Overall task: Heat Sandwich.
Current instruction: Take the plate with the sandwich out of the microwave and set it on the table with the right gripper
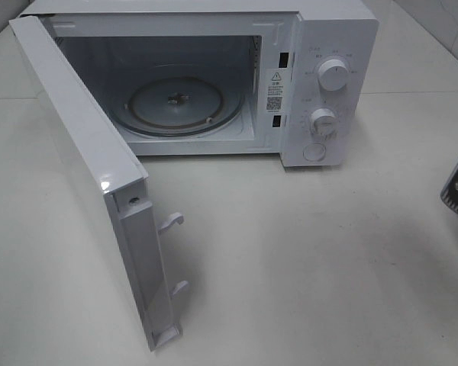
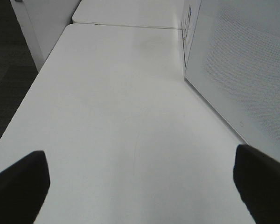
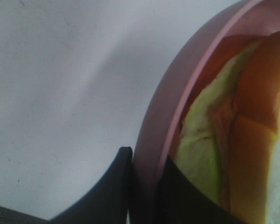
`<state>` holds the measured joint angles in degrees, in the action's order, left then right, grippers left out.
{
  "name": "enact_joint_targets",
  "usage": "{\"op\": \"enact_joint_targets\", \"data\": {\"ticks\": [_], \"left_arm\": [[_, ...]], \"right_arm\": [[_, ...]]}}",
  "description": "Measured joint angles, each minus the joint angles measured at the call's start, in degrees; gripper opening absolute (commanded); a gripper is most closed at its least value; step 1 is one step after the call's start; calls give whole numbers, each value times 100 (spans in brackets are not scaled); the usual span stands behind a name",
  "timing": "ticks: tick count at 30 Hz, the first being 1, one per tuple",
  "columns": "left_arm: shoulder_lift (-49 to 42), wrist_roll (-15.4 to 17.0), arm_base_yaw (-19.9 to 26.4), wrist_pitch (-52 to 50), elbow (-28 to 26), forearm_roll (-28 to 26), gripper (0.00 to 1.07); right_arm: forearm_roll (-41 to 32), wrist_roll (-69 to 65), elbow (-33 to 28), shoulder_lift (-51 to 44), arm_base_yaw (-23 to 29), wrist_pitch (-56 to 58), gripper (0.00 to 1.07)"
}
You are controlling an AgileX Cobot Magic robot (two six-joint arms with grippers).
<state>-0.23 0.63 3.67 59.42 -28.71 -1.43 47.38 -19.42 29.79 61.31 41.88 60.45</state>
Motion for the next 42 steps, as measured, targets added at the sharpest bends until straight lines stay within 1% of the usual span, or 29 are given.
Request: {"op": "enact_joint_targets", "data": {"ticks": [3, 8, 11, 16, 17, 20, 22, 23, 26, 30, 31, 32, 36, 39, 40, 42], "left_arm": [[0, 0, 0, 0, 0, 0, 99], [0, 0, 0, 0, 0, 0, 99], [0, 0, 0, 0, 0, 0, 99], [0, 0, 0, 0, 0, 0, 99], [0, 0, 0, 0, 0, 0, 99], [0, 0, 0, 0, 0, 0, 99], [0, 0, 0, 0, 0, 0, 99], [0, 0, 0, 0, 0, 0, 99], [0, 0, 0, 0, 0, 0, 99], [0, 0, 0, 0, 0, 0, 99], [0, 0, 0, 0, 0, 0, 99], [0, 0, 0, 0, 0, 0, 99], [0, 0, 0, 0, 0, 0, 99], [0, 0, 0, 0, 0, 0, 99], [0, 0, 0, 0, 0, 0, 99], [0, 0, 0, 0, 0, 0, 99]], "right_arm": [[86, -201, 115, 178, 0, -6, 0], [229, -710, 493, 779, 0, -23, 0], [229, -848, 602, 968, 0, -29, 0], [229, -1243, 963, 1536, 0, -34, 0], [229, -1243, 963, 1536, 0, -34, 0], [223, -1450, 1261, 1862, -29, -52, 0], [212, -1495, 1324, 1948, -69, -63, 0], [166, -1547, 1473, 2120, -178, -74, 0], [120, -1633, 1667, 2395, -447, -74, 0], [115, -1639, 1816, 2555, -596, -80, 0], [109, -1639, 1891, 2664, -710, -103, 0], [109, -1639, 1891, 2664, -710, -103, 0], [109, -1639, 2000, 2848, -1089, -241, 0], [109, -1644, 2000, 2922, -1215, -309, 0], [103, -1644, 2000, 2997, -1341, -372, 0], [103, -1644, 2000, 3048, -1398, -395, 0]]}}
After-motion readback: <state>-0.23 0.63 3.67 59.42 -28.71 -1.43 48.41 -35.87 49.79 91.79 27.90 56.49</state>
